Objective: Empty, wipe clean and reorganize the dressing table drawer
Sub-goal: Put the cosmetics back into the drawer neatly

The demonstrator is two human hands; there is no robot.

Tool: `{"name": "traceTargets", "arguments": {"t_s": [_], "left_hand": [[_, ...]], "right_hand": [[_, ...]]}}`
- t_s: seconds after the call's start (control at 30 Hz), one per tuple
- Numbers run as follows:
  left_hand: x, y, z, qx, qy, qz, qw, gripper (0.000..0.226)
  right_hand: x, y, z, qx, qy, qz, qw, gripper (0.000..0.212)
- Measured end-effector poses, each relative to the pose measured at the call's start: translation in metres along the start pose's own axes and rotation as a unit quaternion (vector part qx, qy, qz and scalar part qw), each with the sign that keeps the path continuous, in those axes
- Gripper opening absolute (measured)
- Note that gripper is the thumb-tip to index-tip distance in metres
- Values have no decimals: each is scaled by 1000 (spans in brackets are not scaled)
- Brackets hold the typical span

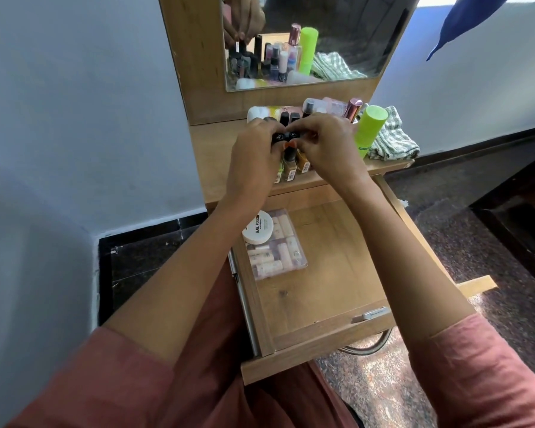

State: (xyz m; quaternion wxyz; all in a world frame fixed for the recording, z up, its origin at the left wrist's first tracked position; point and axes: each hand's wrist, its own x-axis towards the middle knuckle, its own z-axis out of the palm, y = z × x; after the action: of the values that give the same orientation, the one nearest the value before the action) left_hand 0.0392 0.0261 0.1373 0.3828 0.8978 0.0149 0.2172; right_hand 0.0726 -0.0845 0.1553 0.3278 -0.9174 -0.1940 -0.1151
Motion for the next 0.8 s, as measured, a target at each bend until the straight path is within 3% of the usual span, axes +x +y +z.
{"name": "traceTargets", "arguments": {"t_s": [0.43,0.8], "left_hand": [[-18,19,-10,-55,-28,-6,998,23],[-37,19,20,-52,-113,-14,992,23]], "right_hand": [[-23,4,-20,57,9,10,998,24],[-52,39,-15,31,-10,45,998,22]]}}
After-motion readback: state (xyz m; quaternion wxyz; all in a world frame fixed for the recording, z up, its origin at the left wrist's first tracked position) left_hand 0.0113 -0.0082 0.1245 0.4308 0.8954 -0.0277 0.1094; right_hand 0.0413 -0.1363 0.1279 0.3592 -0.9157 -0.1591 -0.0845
